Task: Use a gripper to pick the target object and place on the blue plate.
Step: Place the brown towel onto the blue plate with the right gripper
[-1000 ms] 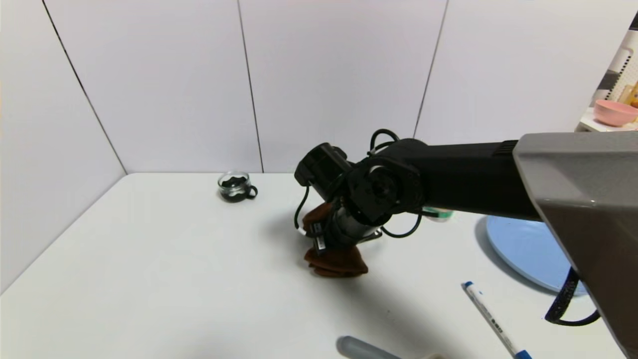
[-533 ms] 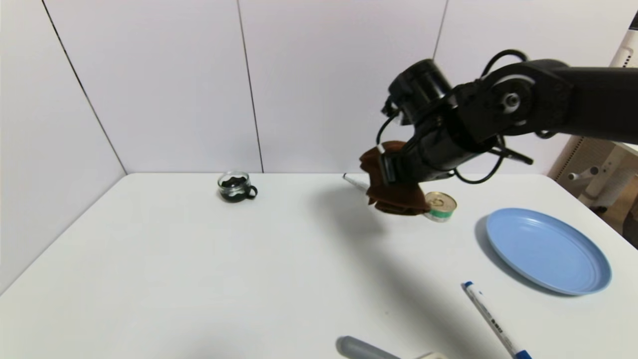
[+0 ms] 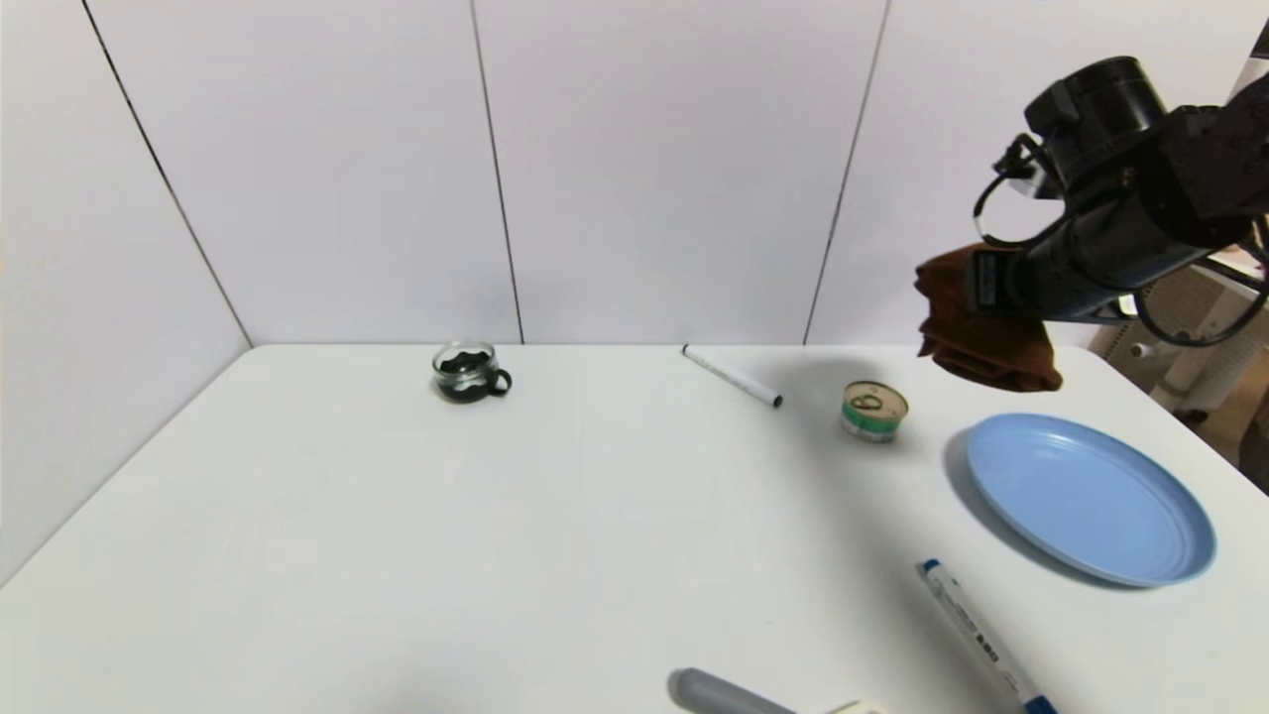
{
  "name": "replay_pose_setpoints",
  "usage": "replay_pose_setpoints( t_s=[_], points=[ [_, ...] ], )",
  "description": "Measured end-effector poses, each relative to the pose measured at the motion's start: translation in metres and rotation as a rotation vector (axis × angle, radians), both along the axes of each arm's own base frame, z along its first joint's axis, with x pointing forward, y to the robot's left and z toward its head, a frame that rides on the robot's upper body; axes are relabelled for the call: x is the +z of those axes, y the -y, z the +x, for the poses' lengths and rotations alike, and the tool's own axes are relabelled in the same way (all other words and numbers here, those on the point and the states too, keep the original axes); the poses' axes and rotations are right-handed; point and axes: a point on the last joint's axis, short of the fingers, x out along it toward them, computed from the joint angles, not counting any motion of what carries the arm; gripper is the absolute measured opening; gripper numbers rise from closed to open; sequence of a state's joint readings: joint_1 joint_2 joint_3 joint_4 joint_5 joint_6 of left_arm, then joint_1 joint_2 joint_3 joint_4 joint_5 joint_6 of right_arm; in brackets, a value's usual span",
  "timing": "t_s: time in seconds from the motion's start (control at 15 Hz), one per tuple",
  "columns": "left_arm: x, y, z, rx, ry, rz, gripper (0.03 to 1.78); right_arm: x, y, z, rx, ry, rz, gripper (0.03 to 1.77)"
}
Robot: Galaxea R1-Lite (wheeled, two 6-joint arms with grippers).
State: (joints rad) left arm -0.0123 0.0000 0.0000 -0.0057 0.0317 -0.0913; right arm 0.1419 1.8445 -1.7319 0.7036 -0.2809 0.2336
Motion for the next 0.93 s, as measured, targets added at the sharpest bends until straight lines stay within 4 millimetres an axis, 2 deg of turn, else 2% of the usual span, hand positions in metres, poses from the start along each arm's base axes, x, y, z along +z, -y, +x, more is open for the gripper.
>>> replay_pose_setpoints(
  t_s=[0.2, 0.53, 0.93],
  points=[
    [0.0, 0.0, 0.0, 0.0, 0.0, 0.0, 1.69, -0.013, 0.03, -0.01, -0.063, -0.065, 0.02, 0.29],
    [0.0, 0.0, 0.0, 0.0, 0.0, 0.0, 1.69, -0.032, 0.048, -0.02, -0.105, -0.143, 0.037, 0.29],
    [0.0, 0.0, 0.0, 0.0, 0.0, 0.0, 1.69, -0.054, 0.068, -0.015, -0.167, -0.206, 0.042, 0.29]
  ],
)
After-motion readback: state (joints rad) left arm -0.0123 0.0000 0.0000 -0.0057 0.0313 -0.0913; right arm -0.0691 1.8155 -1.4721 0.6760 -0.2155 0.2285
